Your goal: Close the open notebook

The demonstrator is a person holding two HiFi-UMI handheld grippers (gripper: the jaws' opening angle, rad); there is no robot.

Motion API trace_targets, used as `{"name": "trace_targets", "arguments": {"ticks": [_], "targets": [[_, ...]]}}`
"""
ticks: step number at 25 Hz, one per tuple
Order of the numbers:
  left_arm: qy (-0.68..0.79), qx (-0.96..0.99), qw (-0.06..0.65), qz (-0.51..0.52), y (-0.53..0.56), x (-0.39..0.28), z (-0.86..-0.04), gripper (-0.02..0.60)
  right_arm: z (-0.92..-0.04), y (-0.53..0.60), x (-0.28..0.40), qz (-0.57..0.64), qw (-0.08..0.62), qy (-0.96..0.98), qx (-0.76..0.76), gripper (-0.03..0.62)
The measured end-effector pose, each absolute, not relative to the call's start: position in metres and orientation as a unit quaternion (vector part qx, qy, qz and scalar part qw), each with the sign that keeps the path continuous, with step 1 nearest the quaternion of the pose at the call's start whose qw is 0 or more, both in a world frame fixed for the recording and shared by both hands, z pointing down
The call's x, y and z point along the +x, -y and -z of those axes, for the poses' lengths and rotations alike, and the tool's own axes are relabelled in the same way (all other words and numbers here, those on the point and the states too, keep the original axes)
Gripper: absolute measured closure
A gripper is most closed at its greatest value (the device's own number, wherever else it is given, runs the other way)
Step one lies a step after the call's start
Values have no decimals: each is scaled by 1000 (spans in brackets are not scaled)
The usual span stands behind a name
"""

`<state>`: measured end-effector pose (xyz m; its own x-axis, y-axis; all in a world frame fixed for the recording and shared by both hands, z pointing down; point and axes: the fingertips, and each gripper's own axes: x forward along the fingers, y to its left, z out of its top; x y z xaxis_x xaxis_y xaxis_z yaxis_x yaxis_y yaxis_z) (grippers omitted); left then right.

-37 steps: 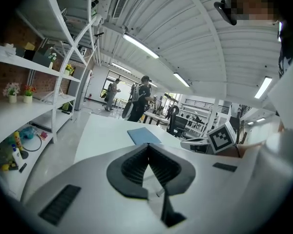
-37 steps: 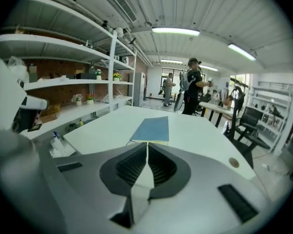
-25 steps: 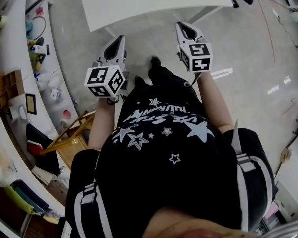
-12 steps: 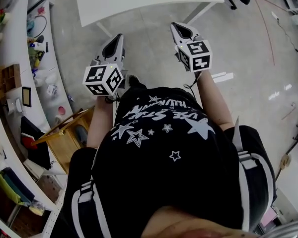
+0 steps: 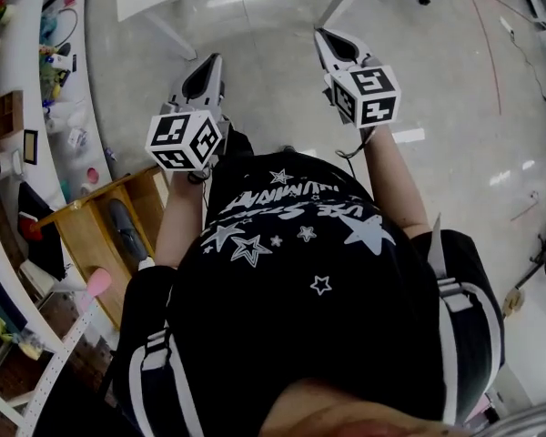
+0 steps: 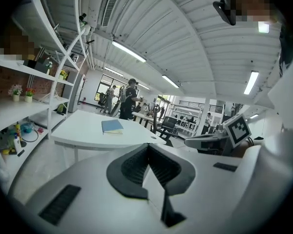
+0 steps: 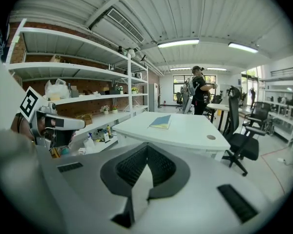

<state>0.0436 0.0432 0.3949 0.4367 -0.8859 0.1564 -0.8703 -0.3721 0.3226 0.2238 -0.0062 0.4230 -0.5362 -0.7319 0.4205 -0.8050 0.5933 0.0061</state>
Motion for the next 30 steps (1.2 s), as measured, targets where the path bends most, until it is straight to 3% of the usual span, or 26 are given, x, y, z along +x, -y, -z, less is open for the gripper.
{"name": "trace_targets", "arguments": {"ticks": [9, 30], "targets": [[553, 813, 179, 25, -111, 95, -402, 571, -437, -47, 272, -93, 194, 876, 432, 585], [548, 820, 163, 17, -151, 137, -388, 571, -435, -87, 295, -101, 169, 889, 414, 585]]}}
